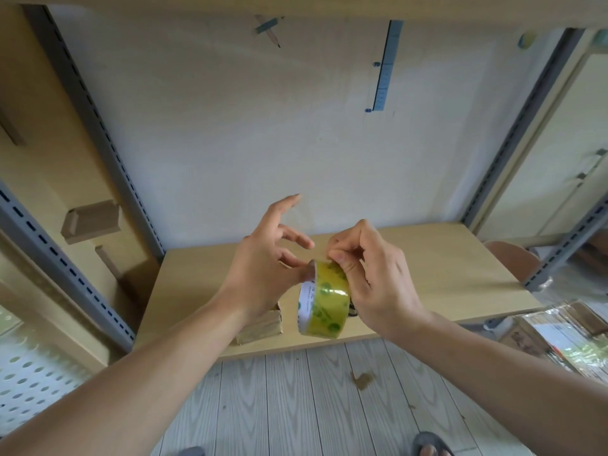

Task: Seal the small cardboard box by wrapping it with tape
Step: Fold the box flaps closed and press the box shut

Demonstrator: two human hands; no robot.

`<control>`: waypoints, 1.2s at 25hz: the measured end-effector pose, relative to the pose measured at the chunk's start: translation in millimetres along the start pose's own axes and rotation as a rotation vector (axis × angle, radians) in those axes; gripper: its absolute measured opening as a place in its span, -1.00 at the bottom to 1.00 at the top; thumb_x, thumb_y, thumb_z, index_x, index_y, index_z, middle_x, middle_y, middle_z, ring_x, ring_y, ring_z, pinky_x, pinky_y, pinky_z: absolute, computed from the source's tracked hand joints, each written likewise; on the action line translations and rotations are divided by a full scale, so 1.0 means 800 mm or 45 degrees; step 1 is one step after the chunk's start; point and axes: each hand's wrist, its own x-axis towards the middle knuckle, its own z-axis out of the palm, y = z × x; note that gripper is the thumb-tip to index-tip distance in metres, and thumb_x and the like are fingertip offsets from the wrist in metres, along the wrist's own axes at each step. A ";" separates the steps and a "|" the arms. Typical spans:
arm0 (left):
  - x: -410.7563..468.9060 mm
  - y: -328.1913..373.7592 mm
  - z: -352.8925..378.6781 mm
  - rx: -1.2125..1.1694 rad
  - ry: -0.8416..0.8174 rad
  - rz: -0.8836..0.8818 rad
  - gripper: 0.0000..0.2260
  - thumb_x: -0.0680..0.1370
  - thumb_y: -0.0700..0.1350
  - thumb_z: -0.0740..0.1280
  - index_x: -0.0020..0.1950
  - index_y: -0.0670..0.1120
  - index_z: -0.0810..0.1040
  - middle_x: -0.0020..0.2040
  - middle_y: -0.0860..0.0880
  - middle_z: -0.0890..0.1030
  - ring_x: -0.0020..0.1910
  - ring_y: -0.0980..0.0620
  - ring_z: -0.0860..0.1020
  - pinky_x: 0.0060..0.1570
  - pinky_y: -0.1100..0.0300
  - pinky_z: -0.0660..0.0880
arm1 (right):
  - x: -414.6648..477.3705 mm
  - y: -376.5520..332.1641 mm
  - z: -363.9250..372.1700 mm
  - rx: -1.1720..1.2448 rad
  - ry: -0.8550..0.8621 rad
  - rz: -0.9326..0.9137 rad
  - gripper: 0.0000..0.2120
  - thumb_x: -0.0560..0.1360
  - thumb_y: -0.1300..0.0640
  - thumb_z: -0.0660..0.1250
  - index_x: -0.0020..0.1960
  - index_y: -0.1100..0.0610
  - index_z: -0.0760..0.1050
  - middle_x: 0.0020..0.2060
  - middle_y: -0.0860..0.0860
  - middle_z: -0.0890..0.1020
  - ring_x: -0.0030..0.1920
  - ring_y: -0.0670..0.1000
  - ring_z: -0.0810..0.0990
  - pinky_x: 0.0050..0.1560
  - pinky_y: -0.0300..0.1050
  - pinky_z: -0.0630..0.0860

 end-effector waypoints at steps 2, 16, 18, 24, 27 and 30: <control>-0.003 -0.004 0.005 0.035 -0.011 -0.006 -0.16 0.40 -0.25 0.56 0.51 0.28 0.25 -0.01 0.10 0.65 -0.28 0.13 0.68 -0.16 0.20 0.60 | 0.005 -0.002 0.001 -0.013 -0.050 0.028 -0.91 0.60 0.25 0.30 -0.09 0.21 0.45 -0.21 -0.04 0.65 -0.23 -0.03 0.59 -0.22 -0.12 0.50; -0.011 -0.037 -0.056 0.041 -0.171 -0.154 -0.18 0.53 -0.52 0.19 0.53 0.28 0.19 0.27 -0.01 0.58 0.15 0.10 0.65 0.14 -0.11 0.57 | -0.007 0.055 -0.008 -0.052 -0.429 0.476 -0.81 0.49 0.23 0.46 -0.22 -0.03 0.63 -0.28 -0.24 0.66 -0.32 -0.24 0.58 -0.25 -0.32 0.47; -0.015 -0.038 -0.059 0.019 -0.193 -0.194 -0.20 0.55 -0.51 0.20 0.53 0.27 0.20 0.25 -0.03 0.60 0.14 0.08 0.66 0.14 -0.09 0.58 | -0.024 0.073 0.002 -0.118 -0.533 0.516 -0.81 0.47 0.21 0.50 -0.23 -0.05 0.64 -0.33 -0.25 0.65 -0.28 -0.30 0.58 -0.21 -0.44 0.41; -0.013 -0.049 -0.058 0.009 -0.170 -0.275 -0.23 0.55 -0.50 0.20 0.54 0.24 0.22 0.20 -0.07 0.62 0.09 0.04 0.67 0.06 -0.01 0.60 | -0.057 0.121 0.030 -0.323 -0.717 0.565 -0.97 0.45 0.08 0.54 -0.15 -0.03 0.70 -0.27 -0.23 0.68 -0.19 -0.32 0.60 -0.18 -0.49 0.41; -0.012 -0.051 -0.053 0.028 -0.215 -0.309 -0.23 0.55 -0.49 0.21 0.54 0.24 0.21 0.19 -0.08 0.62 0.07 0.02 0.68 0.15 -0.22 0.55 | -0.074 0.142 0.046 -0.389 -0.851 0.575 -0.99 0.48 0.06 0.51 -0.10 -0.02 0.70 -0.22 -0.20 0.70 -0.17 -0.27 0.62 -0.08 -0.37 0.51; -0.007 -0.055 -0.052 0.037 -0.236 -0.339 -0.22 0.55 -0.48 0.20 0.54 0.26 0.21 0.19 -0.06 0.62 0.06 0.00 0.69 0.16 -0.21 0.55 | -0.086 0.166 0.063 -0.379 -1.084 0.559 -0.97 0.48 0.09 0.51 -0.08 0.00 0.70 -0.19 -0.15 0.71 -0.16 -0.23 0.62 0.01 -0.21 0.58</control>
